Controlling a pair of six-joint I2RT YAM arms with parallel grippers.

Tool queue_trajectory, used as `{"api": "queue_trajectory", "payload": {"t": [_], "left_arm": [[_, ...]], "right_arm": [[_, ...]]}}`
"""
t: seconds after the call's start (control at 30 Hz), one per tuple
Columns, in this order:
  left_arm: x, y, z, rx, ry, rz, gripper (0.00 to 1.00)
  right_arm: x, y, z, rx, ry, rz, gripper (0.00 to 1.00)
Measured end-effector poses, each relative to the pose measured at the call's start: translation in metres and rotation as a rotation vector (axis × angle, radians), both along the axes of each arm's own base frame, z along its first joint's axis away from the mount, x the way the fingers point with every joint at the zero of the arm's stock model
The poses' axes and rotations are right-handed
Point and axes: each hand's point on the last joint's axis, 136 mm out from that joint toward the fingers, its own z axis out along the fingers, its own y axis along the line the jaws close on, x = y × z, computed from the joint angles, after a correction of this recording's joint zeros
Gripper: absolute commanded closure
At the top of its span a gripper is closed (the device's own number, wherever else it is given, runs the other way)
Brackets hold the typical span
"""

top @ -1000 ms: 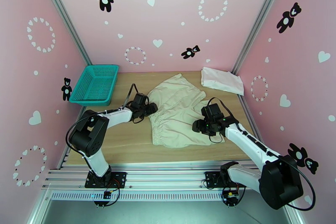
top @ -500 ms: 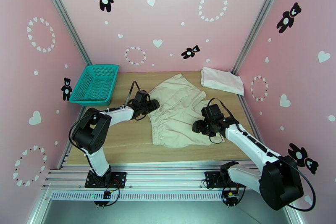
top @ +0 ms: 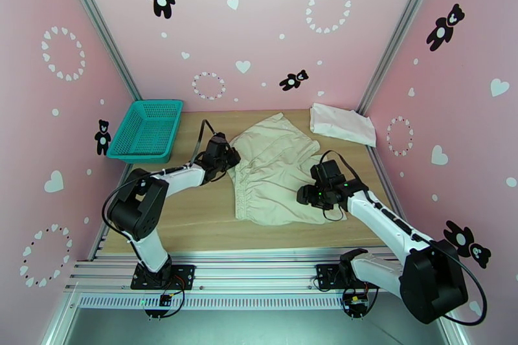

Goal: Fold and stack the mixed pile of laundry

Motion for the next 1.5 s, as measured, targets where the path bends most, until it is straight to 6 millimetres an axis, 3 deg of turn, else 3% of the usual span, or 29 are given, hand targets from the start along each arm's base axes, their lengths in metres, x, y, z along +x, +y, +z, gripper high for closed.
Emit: {"api": "queue_trajectory", "payload": {"t": [0.13,0.23,0.3,0.37,0.4,0.53,0.67,0.8,0.9,1.03,1.13,1.27,1.37,1.47,1.5], "left_arm": [[0.008,0.002,0.024,0.005,-0.046,0.005,1.0],[0.015,0.01,0.031,0.013,-0.045,0.02,0.99],[0.019,0.018,0.032,0.019,-0.034,0.038,0.81],[0.025,0.025,0.031,0.029,-0.019,0.054,0.55],[0.027,0.027,0.028,0.035,-0.012,0.057,0.49],[0.022,0.036,0.015,0.069,0.046,0.063,0.27],[-0.003,0.046,0.002,0.126,0.109,0.043,0.16],[-0.059,0.067,0.0,0.174,0.174,0.027,0.16],[-0.101,0.068,-0.005,0.187,0.208,-0.014,0.18],[-0.16,0.061,-0.042,0.194,0.313,-0.093,0.15],[-0.193,0.067,-0.074,0.204,0.418,-0.108,0.14],[-0.197,0.061,-0.079,0.164,0.421,-0.106,0.22],[-0.193,0.053,-0.082,0.13,0.41,-0.103,0.31],[-0.183,0.041,-0.083,0.086,0.4,-0.101,0.5],[-0.18,0.037,-0.083,0.07,0.394,-0.102,0.61]], "right_arm": [[0.013,-0.002,0.013,-0.034,-0.035,0.011,0.41],[0.026,-0.004,0.027,-0.057,-0.078,0.015,0.4],[0.035,-0.008,0.037,-0.07,-0.109,0.013,0.4],[0.043,-0.013,0.043,-0.08,-0.128,0.004,0.4],[0.046,-0.016,0.044,-0.085,-0.131,-0.002,0.4],[0.047,-0.032,0.042,-0.103,-0.112,-0.035,0.39],[0.039,-0.05,0.04,-0.107,-0.085,-0.08,0.37],[0.011,-0.064,0.036,-0.103,-0.058,-0.129,0.34],[-0.012,-0.068,0.022,-0.087,0.005,-0.171,0.33],[-0.031,-0.071,-0.002,-0.065,0.105,-0.233,0.3],[-0.037,-0.072,-0.024,-0.037,0.167,-0.284,0.29],[-0.047,-0.07,-0.055,-0.018,0.245,-0.326,0.31],[-0.042,-0.067,-0.063,0.008,0.236,-0.346,0.44],[-0.024,-0.065,-0.063,0.032,0.184,-0.358,0.61],[-0.02,-0.065,-0.064,0.034,0.179,-0.36,0.67]]}}
